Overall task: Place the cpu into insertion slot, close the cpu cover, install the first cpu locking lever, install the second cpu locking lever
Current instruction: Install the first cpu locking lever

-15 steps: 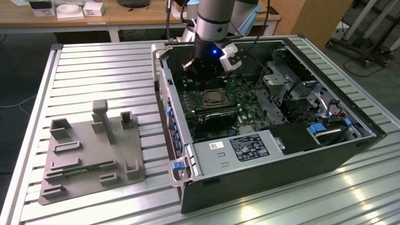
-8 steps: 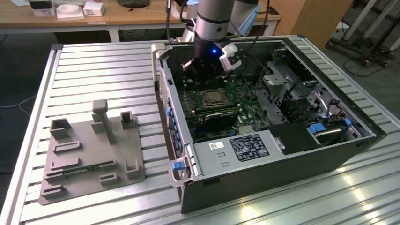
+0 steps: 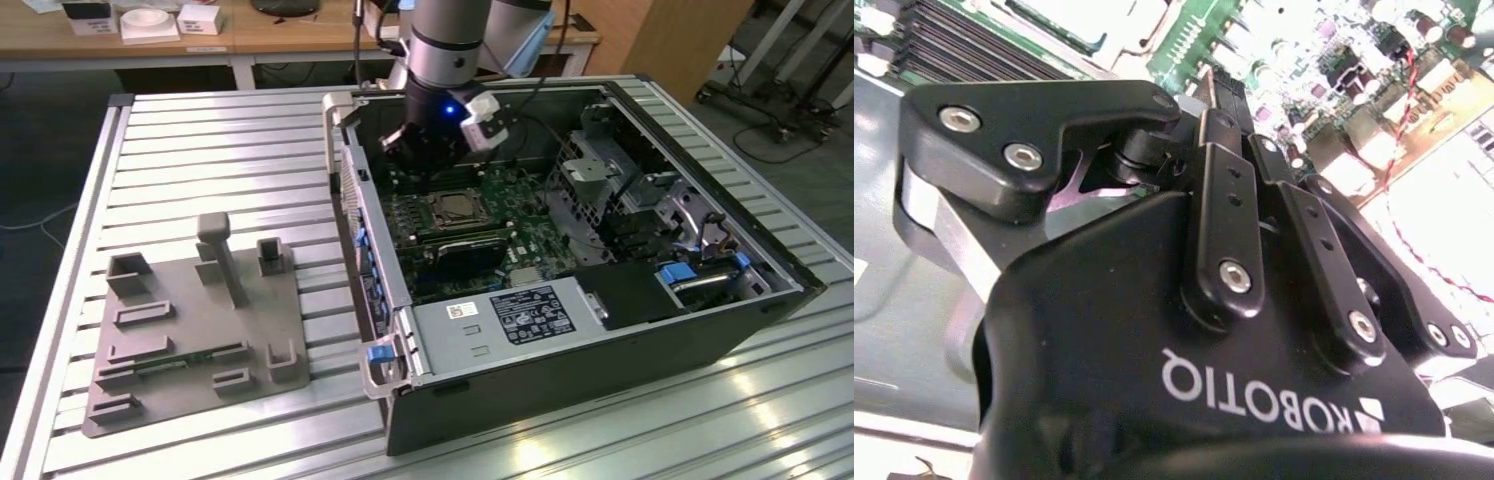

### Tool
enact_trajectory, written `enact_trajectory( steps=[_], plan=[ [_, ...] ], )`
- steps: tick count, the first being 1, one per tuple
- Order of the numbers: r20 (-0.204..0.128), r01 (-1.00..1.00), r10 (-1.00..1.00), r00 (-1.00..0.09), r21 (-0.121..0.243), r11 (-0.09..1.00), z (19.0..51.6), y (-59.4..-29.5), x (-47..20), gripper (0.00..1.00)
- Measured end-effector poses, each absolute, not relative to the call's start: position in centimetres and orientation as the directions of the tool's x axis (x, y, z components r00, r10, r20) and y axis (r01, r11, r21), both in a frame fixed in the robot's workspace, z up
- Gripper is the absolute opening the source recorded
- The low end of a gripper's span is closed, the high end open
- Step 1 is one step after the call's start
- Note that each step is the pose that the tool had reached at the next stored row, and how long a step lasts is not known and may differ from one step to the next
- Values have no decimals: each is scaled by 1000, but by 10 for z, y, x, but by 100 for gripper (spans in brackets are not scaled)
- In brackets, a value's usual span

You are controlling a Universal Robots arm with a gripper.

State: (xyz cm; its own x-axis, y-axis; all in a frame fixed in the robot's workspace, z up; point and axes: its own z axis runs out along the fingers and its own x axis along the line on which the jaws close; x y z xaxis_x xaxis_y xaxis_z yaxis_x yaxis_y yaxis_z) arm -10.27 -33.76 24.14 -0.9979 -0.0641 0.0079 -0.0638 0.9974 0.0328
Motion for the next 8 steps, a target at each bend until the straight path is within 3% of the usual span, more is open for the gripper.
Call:
enact_trajectory(
  steps=[8],
  plan=[
    [8,-70,-71,-997,33,997,241,-337,-107,10]
  ],
)
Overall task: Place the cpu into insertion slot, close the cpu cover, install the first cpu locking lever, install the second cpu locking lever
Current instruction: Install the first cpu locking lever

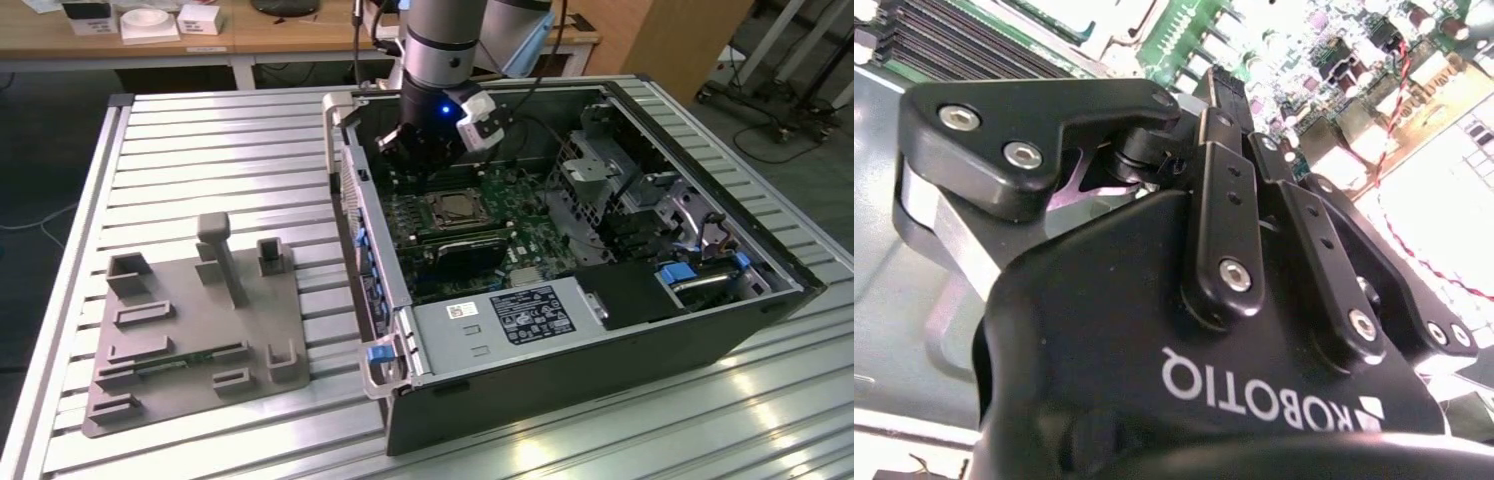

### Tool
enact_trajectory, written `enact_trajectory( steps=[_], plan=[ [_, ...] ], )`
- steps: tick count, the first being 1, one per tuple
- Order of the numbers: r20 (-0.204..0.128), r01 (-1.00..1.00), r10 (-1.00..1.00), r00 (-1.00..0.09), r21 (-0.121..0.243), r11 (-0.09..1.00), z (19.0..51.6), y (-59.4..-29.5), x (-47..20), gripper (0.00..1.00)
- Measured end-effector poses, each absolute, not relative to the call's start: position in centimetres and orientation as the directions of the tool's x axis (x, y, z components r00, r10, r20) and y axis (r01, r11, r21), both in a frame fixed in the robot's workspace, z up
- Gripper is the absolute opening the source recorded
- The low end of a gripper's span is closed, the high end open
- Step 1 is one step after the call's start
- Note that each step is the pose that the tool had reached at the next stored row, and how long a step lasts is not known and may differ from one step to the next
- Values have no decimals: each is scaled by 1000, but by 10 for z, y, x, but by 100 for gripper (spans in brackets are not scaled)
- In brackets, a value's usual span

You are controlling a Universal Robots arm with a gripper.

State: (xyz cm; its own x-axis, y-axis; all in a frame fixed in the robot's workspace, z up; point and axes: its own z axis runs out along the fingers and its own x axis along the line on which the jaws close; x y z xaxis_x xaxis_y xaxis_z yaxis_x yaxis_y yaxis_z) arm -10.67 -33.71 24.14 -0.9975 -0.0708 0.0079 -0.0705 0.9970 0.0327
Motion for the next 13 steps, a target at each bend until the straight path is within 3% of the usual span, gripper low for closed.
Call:
enact_trajectory(
  steps=[13],
  plan=[
    [8,-76,-77,-997,33,997,241,-334,-107,10]
  ],
)
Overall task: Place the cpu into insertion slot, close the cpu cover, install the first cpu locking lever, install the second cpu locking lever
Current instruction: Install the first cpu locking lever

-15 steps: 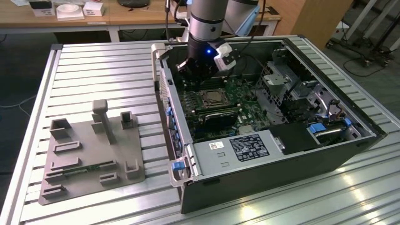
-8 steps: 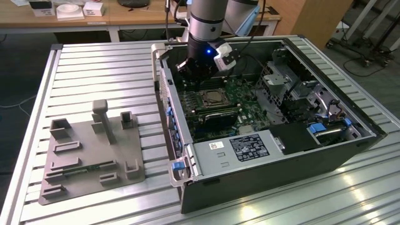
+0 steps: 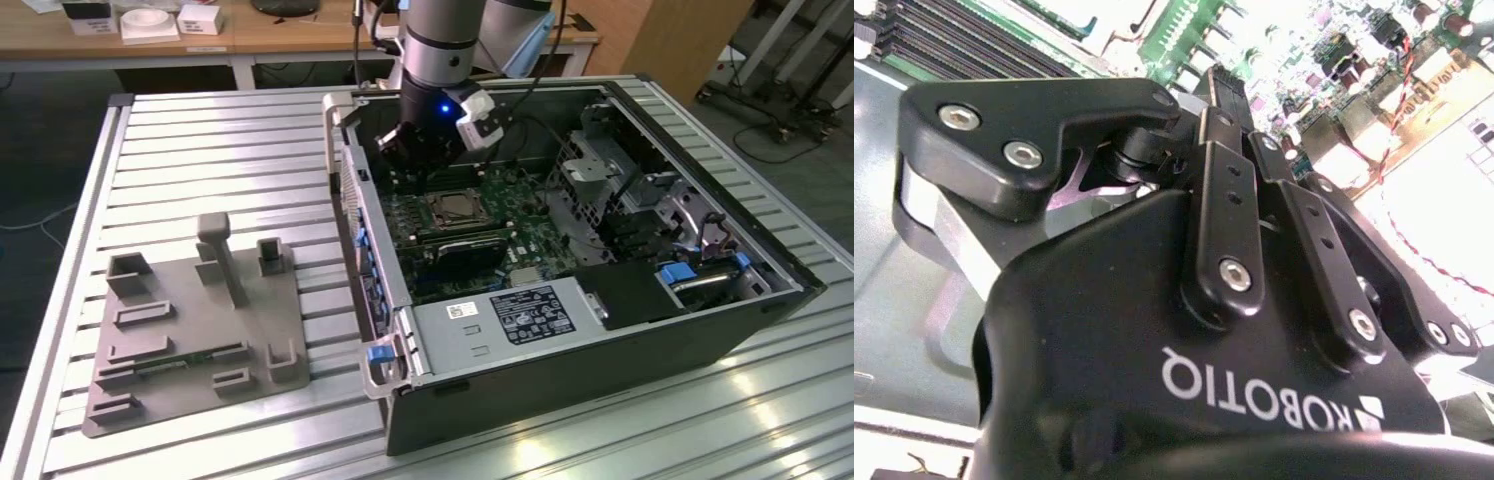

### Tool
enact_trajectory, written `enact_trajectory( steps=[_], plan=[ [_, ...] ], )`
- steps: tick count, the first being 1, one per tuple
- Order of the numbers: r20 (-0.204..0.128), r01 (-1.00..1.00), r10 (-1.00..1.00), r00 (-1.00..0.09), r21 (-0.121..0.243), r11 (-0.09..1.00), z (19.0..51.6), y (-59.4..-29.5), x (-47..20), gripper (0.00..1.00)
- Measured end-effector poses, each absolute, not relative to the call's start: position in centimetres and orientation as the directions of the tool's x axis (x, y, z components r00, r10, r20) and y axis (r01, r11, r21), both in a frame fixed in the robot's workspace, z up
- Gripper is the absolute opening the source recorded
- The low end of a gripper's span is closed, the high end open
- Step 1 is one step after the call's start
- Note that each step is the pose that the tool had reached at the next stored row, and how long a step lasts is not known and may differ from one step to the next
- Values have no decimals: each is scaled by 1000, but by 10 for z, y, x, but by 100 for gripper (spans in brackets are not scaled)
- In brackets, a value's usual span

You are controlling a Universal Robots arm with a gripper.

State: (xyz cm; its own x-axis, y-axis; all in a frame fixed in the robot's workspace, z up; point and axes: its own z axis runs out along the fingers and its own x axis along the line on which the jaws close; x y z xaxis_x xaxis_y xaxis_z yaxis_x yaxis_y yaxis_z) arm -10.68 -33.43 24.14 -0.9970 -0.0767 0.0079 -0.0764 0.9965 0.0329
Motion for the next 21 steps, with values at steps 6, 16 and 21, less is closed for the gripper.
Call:
enact_trajectory(
  steps=[6,16,21],
  plan=[
    [7,-85,-86,-996,33,996,244,-332,-107,10],
    [4,-89,-89,-996,32,995,253,-327,-109,10],
    [4,-92,-92,-996,32,995,253,-323,-112,10]
  ],
)
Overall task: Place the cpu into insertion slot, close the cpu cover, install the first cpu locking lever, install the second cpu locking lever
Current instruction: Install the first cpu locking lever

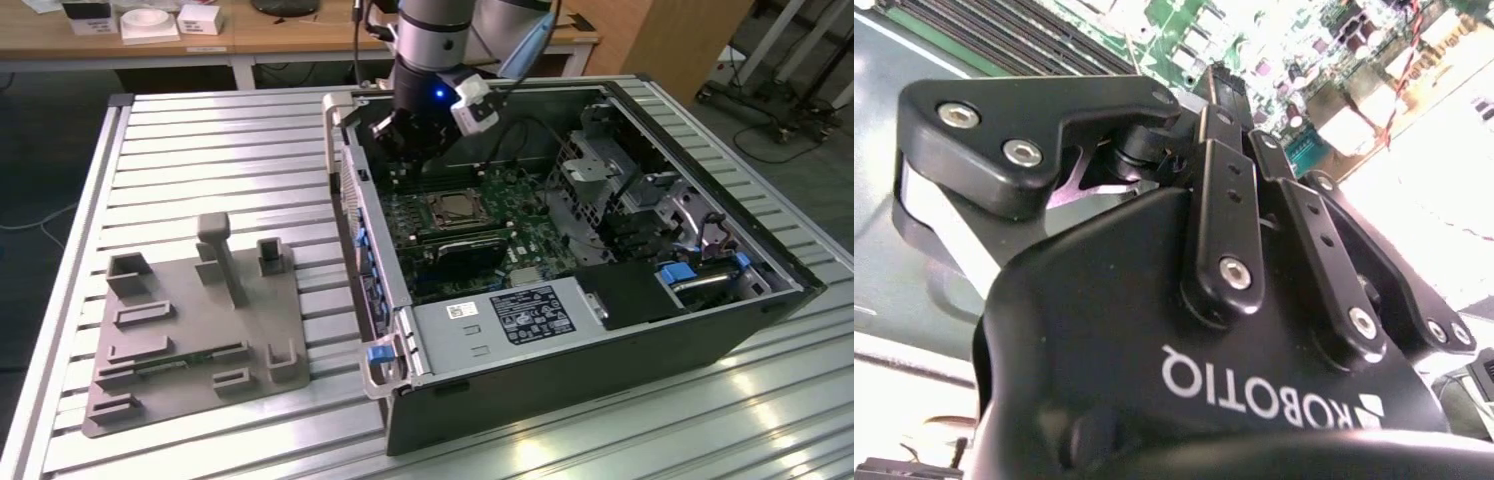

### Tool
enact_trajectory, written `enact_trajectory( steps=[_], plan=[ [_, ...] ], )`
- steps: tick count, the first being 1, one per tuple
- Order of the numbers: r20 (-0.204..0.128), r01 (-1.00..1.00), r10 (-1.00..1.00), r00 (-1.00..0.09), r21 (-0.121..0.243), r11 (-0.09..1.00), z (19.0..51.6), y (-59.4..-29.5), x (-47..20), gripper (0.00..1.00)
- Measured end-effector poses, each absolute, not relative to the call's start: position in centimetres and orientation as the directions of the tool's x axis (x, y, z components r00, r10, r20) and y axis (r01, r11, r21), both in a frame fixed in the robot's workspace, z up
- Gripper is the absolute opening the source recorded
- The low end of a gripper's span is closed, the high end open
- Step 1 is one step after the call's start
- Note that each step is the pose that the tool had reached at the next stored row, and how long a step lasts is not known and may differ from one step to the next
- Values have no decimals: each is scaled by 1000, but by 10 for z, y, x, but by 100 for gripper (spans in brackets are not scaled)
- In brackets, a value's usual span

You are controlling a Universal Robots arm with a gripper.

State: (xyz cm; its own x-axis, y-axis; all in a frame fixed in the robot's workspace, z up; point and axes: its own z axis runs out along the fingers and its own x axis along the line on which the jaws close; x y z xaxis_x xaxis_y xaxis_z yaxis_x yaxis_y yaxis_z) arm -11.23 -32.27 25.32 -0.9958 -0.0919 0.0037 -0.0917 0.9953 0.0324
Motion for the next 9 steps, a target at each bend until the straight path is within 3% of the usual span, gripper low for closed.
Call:
enact_trajectory(
  steps=[9],
  plan=[
    [1,-95,-95,-995,32,995,257,-311,-117,10]
  ],
)
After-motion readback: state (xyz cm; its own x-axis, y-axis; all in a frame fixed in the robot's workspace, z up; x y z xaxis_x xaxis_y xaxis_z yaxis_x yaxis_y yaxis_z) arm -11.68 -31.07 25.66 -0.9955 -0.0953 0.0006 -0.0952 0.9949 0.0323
